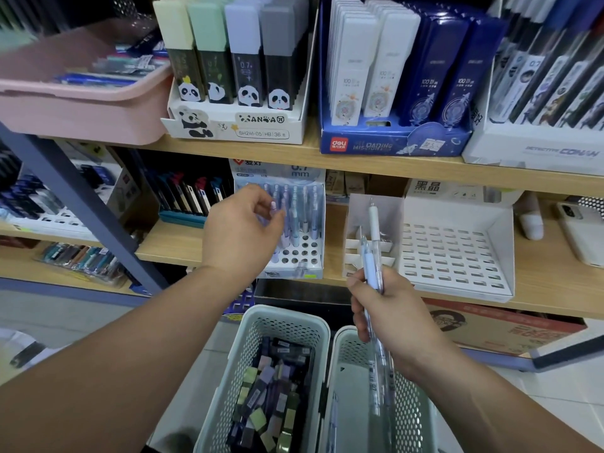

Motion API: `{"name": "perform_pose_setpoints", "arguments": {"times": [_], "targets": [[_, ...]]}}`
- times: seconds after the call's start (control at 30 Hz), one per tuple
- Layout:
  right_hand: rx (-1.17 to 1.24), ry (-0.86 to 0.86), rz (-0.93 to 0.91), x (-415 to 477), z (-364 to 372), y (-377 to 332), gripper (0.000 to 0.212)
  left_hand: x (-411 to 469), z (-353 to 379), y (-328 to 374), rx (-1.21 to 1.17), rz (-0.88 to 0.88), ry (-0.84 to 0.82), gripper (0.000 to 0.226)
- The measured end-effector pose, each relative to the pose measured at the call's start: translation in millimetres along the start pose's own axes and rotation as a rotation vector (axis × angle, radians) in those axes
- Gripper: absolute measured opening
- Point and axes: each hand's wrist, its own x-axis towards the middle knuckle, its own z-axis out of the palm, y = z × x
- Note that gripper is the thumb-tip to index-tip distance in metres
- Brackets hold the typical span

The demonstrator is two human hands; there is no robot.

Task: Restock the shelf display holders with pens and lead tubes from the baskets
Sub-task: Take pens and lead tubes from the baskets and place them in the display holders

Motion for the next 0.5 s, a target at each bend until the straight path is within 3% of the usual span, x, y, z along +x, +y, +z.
{"name": "perform_pose_setpoints", "arguments": {"times": [0.5], "targets": [[-0.010, 0.028, -0.024, 1, -12, -4, 0.011, 3, 10, 1, 0.163, 0.167, 0.006, 0.016]]}}
